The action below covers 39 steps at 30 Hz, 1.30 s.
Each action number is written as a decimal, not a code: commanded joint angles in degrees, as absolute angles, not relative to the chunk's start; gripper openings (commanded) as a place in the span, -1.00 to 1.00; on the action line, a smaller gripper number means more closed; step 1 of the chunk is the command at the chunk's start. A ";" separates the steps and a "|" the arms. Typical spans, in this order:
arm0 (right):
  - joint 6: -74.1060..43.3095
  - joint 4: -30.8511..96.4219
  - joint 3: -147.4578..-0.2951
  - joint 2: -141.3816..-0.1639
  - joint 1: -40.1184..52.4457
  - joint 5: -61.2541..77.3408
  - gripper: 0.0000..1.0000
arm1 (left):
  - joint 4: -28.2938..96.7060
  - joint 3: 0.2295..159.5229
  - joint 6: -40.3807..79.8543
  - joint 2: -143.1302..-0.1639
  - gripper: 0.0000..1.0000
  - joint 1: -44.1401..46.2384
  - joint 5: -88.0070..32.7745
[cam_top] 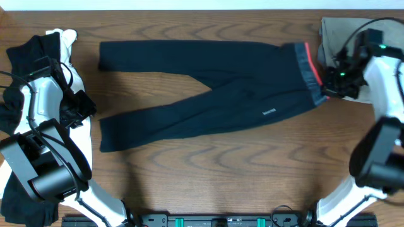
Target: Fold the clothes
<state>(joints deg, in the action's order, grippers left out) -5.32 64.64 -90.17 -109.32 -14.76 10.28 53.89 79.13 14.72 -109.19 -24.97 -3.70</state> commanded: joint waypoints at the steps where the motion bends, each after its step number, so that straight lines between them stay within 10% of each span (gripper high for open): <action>1: -8.16 67.55 -90.19 -107.66 -15.57 7.51 -0.97 | 54.00 79.18 13.87 -108.97 -0.19 -24.95 -3.66; 16: -8.75 66.61 -82.24 -108.86 -15.57 7.49 -0.93 | 53.45 79.18 11.79 -108.97 -0.17 -24.95 -3.68; 19: -8.73 66.59 -82.96 -108.84 -15.57 7.55 -0.21 | 53.60 79.18 9.89 -108.97 -0.17 -24.95 -3.97; 33: -7.92 65.39 -84.71 -103.53 -15.57 9.67 0.03 | 56.84 79.20 -1.72 -106.63 0.09 -24.93 -15.25; 37: -10.72 63.48 -84.68 -102.74 -15.57 13.41 0.94 | 59.57 79.20 1.02 -101.56 0.15 -24.88 -16.08; 39: -10.70 61.78 -84.66 -102.78 -15.57 18.65 0.98 | 61.08 79.20 4.75 -98.83 0.16 -24.51 -16.08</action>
<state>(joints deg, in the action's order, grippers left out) -9.04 62.81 -83.57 -103.83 -15.31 11.92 59.77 79.07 1.15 -103.92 -24.95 -14.79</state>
